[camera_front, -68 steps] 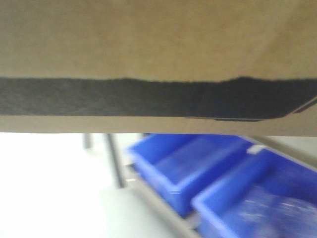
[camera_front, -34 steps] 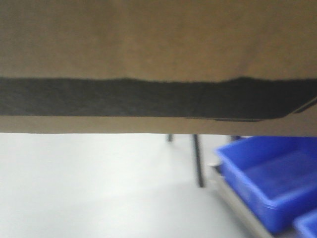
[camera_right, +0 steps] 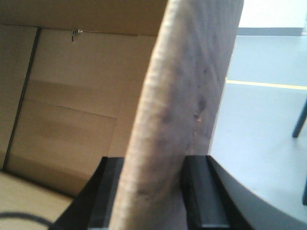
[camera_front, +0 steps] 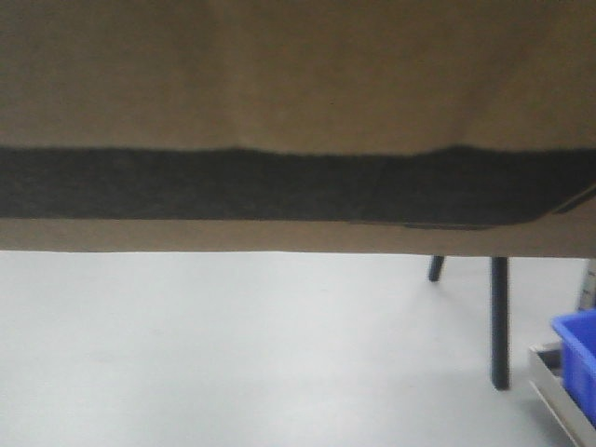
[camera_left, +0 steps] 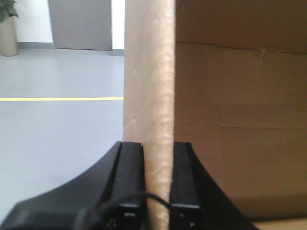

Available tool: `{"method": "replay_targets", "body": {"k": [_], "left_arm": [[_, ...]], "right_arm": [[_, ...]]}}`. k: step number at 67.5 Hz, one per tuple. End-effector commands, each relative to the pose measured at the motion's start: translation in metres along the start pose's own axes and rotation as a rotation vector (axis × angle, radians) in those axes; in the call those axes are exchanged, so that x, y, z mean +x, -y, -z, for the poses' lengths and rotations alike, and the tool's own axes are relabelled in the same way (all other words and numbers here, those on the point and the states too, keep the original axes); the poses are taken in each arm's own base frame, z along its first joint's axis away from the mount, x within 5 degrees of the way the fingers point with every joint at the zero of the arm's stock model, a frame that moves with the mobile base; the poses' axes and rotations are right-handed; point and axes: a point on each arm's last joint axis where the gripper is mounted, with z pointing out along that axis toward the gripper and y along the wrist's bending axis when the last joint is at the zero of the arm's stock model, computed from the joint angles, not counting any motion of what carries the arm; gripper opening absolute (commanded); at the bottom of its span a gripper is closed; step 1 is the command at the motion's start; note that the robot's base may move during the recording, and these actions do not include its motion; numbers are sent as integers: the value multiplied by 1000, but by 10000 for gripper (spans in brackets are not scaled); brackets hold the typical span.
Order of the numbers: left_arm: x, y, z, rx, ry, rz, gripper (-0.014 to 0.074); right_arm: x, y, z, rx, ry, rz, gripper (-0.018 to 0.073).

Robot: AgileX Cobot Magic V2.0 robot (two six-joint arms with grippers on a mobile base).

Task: Grab box from left shelf to table start
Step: 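Hold the box with both grippers while the base turns away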

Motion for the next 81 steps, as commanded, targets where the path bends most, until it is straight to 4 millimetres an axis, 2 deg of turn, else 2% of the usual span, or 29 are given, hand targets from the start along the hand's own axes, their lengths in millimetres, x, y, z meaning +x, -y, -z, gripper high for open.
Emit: {"method": "replay_targets", "body": {"k": [1, 81], "left_arm": [[-26, -1, 5, -8, 212, -19, -99], [-26, -1, 5, -7, 212, -18, -99]], "right_arm": [[-20, 4, 3, 64, 150, 69, 63], [-20, 4, 3, 64, 150, 69, 63]]}}
